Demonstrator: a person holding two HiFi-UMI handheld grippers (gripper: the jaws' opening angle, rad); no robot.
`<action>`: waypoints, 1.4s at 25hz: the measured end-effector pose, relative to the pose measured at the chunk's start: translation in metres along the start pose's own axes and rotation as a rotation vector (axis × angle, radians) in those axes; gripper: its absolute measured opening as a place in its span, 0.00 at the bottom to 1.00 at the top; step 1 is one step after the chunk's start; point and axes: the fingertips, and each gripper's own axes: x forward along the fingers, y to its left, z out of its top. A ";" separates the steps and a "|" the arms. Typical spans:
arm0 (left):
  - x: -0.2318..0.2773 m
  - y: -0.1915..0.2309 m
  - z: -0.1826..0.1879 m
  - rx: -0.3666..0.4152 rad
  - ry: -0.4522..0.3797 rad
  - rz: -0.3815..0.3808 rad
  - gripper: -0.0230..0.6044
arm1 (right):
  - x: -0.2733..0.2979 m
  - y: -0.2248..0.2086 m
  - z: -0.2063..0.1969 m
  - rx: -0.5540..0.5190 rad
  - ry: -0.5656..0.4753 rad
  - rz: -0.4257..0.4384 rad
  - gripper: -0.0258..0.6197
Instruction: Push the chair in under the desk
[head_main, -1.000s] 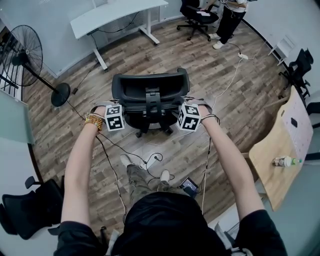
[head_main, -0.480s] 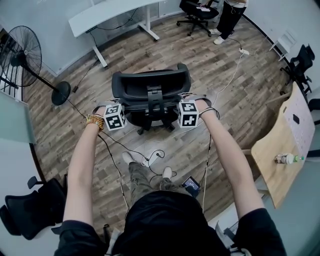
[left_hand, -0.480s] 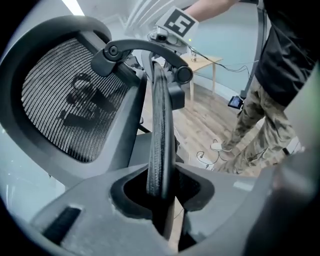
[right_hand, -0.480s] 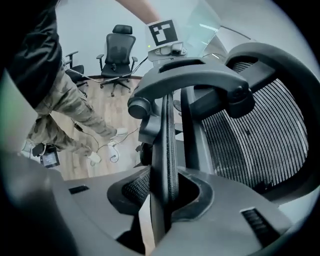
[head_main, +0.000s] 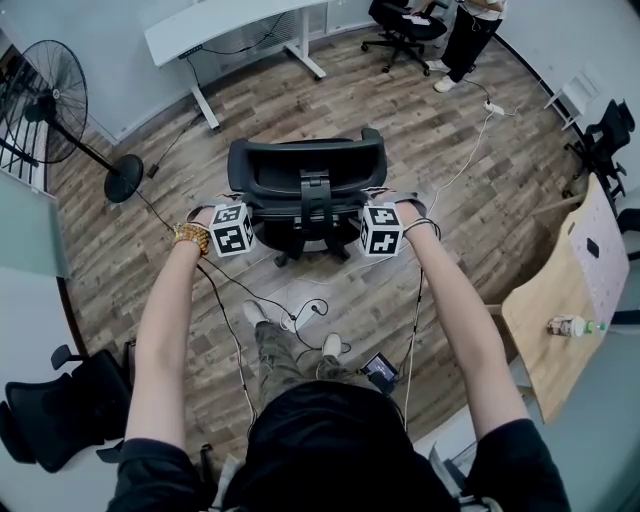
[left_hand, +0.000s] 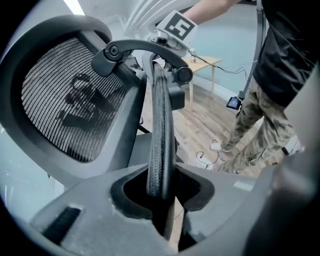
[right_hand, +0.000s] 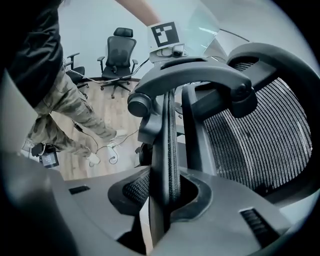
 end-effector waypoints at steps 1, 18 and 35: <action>0.000 0.001 0.000 -0.002 0.001 -0.001 0.22 | 0.000 -0.001 -0.001 -0.002 0.001 -0.005 0.19; 0.005 0.019 -0.009 -0.013 0.010 0.002 0.22 | 0.014 -0.019 -0.001 0.015 0.025 0.015 0.19; 0.007 0.061 -0.044 0.024 -0.010 0.012 0.22 | 0.040 -0.058 0.019 0.069 0.052 0.059 0.19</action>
